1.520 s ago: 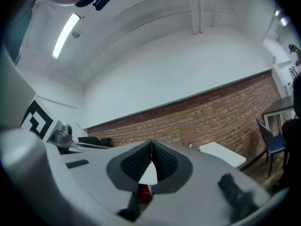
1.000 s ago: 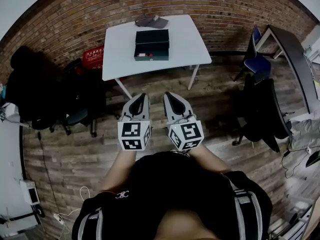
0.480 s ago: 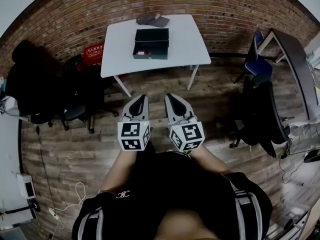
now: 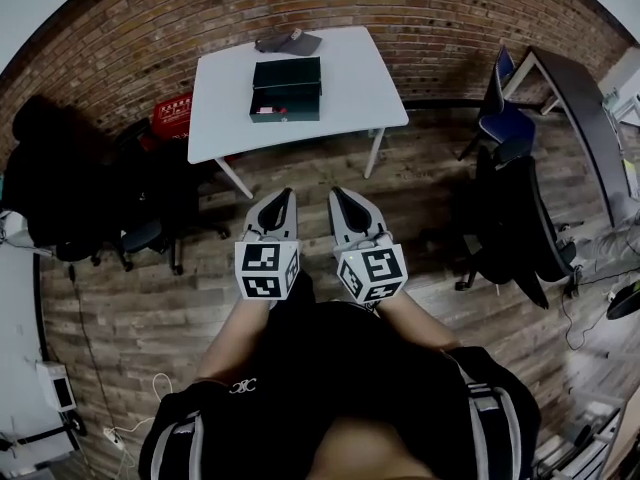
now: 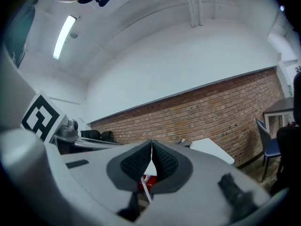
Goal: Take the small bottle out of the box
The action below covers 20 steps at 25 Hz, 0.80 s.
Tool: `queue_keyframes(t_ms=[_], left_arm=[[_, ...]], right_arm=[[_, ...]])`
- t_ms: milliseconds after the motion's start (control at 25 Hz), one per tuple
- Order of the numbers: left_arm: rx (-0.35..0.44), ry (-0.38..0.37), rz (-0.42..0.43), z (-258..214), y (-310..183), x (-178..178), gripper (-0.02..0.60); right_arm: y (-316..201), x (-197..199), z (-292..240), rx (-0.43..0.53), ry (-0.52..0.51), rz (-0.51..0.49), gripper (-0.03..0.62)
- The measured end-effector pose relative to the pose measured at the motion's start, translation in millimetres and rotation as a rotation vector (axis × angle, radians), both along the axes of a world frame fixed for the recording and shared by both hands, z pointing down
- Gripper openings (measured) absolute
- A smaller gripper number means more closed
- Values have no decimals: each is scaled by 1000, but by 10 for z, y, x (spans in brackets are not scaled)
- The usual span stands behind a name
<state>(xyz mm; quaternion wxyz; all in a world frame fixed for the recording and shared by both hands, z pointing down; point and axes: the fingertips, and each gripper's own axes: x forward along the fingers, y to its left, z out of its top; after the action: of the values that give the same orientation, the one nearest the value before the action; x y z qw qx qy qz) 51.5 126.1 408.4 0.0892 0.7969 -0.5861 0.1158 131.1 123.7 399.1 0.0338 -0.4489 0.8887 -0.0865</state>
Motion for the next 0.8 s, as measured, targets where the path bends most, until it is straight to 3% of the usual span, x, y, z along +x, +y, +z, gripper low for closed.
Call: queue_keyframes(t_ms=[360,800], left_arm=[[1,2,25,22,-214,51,12],[0,22,18,85,-747,-280,12]], right_arm=[[-199,39,42,-12,-6,26,31],[-745,-297,67,-11,11,17,31]])
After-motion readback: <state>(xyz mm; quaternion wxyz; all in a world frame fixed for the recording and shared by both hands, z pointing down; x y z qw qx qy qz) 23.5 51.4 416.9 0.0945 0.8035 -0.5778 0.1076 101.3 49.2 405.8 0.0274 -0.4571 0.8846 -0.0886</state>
